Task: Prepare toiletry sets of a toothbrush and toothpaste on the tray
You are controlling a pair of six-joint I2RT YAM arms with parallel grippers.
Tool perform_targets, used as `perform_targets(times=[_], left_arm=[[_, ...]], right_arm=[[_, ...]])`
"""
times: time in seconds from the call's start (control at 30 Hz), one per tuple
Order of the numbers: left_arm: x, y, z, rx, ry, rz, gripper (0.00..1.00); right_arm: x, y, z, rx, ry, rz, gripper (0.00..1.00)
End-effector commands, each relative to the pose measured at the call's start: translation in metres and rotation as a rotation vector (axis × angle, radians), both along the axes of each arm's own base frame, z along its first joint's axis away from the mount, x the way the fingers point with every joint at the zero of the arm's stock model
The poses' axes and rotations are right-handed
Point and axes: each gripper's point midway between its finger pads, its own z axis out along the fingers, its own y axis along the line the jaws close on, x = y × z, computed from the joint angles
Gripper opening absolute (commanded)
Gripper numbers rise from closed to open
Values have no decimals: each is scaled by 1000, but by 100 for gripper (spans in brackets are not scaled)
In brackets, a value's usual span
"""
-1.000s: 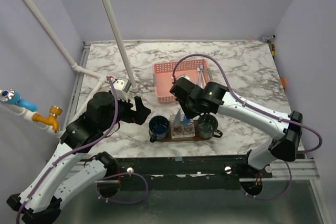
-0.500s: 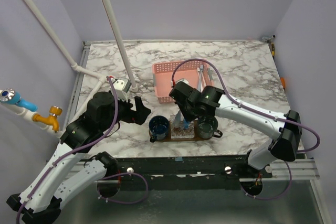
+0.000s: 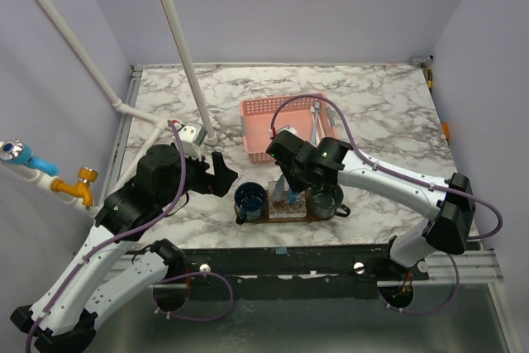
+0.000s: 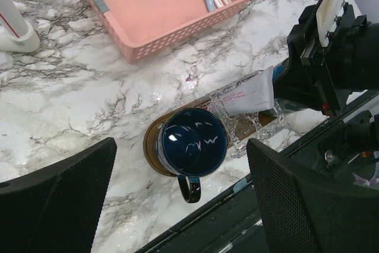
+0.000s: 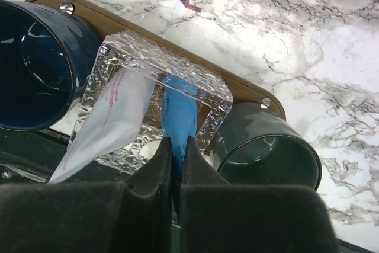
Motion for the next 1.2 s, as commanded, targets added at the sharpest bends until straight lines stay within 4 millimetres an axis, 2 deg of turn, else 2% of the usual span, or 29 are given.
perform_targets(times=[0.0, 0.07, 0.33, 0.53, 0.73, 0.97, 1.17], left_arm=[[4, 5, -6, 18, 2, 27, 90], [4, 5, -6, 18, 2, 26, 90], [4, 5, -6, 18, 2, 26, 90], [4, 4, -7, 19, 3, 26, 91], [3, 5, -7, 19, 4, 26, 90], [3, 5, -8, 21, 5, 26, 91], [3, 5, -8, 21, 5, 26, 91]], right_arm=[[0, 3, -8, 7, 11, -14, 1], [1, 3, -8, 6, 7, -14, 4], [4, 4, -2, 16, -8, -22, 24], [4, 3, 9, 31, -24, -23, 30], [9, -1, 32, 59, -75, -53, 35], [19, -9, 68, 105, -165, -102, 37], [36, -16, 89, 115, -238, -153, 38]])
